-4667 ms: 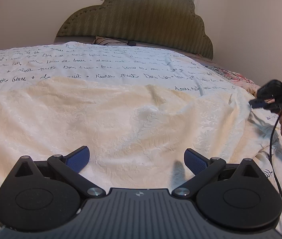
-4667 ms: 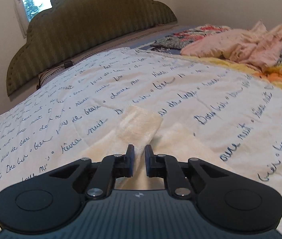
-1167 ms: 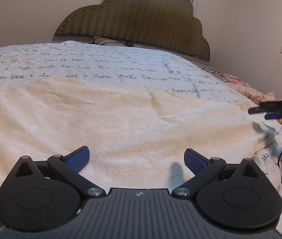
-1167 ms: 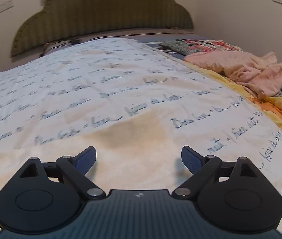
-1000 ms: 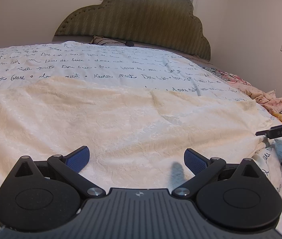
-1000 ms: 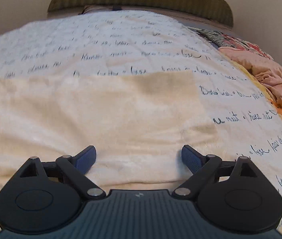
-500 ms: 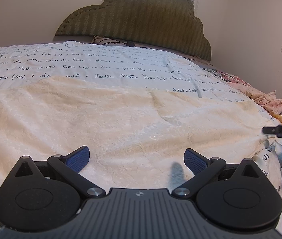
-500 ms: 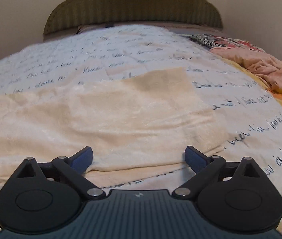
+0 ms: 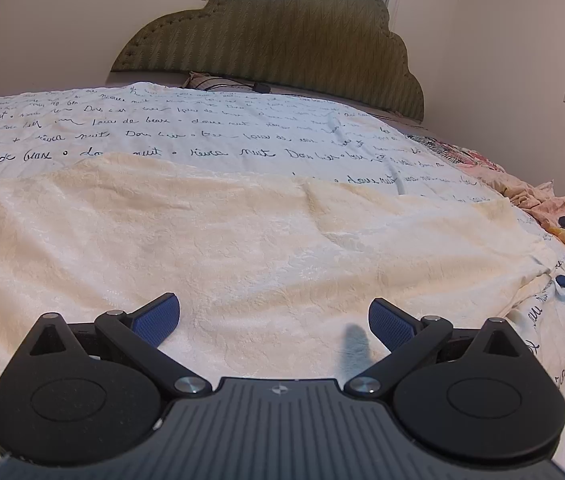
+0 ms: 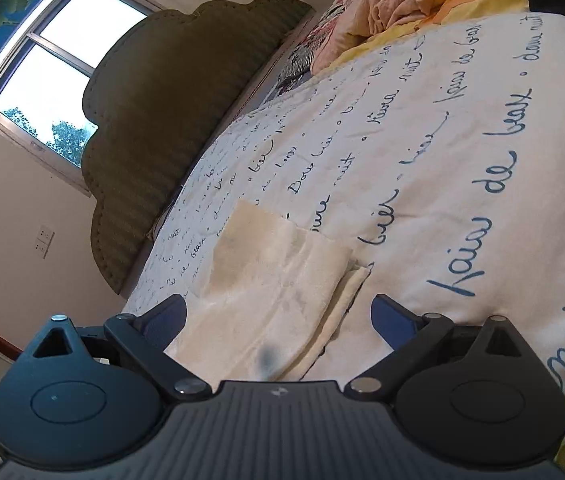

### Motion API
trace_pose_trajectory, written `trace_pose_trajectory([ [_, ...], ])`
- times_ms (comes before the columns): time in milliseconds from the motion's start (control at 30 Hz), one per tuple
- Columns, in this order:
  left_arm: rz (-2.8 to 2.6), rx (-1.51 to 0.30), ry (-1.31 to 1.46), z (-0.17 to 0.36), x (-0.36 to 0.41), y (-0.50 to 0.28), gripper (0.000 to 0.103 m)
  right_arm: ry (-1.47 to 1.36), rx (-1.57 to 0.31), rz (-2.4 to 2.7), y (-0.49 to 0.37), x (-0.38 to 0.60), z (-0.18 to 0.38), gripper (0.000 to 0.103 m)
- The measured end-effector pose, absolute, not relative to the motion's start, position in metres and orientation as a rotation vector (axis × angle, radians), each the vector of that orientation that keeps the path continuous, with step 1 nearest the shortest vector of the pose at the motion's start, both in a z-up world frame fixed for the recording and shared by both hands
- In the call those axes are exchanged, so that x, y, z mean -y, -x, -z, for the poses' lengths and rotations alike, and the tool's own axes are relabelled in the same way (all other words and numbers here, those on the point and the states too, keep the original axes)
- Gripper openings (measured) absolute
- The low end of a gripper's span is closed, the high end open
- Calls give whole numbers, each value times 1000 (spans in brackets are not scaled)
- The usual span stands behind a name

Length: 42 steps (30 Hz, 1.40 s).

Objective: Fold towel

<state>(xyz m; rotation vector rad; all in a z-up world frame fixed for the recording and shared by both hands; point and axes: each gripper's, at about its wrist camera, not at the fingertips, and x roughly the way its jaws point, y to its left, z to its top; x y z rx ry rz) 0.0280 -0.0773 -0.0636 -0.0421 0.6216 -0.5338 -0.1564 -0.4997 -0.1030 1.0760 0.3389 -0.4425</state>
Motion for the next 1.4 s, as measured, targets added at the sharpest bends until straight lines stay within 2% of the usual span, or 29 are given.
trace_pose_trajectory([
  [100,534,-622,42,64,77,-28,102,-1049,-329,461,148,503,106,100],
  [233,533,-622,42,64,77,-28,102,-1035,-337,492,136,506,109,89],
  [300,534,-622,41,63,77,-28,102,-1058,-323,473,137,503,107,77],
  [367,533,-622,40,64,77,-28,102,-1061,-320,451,137,499,106,52],
  [400,532,-622,39,64,78,-28,102,-1051,-333,464,135,498,106,48],
  [467,532,-622,39,64,78,-28,102,-1045,-372,514,131,502,111,28],
  [667,530,-621,40,63,78,-27,102,-1046,-330,534,134,498,113,21],
  [833,496,-608,76,58,70,-27,101,-907,-241,481,139,478,75,20],
  [1100,413,-560,138,36,46,-25,101,-632,-231,275,114,412,21,18],
  [1267,500,-640,246,19,48,-46,101,-560,-266,130,90,365,13,16],
  [1400,564,-683,303,7,64,-62,102,-332,-372,292,79,333,14,17],
])
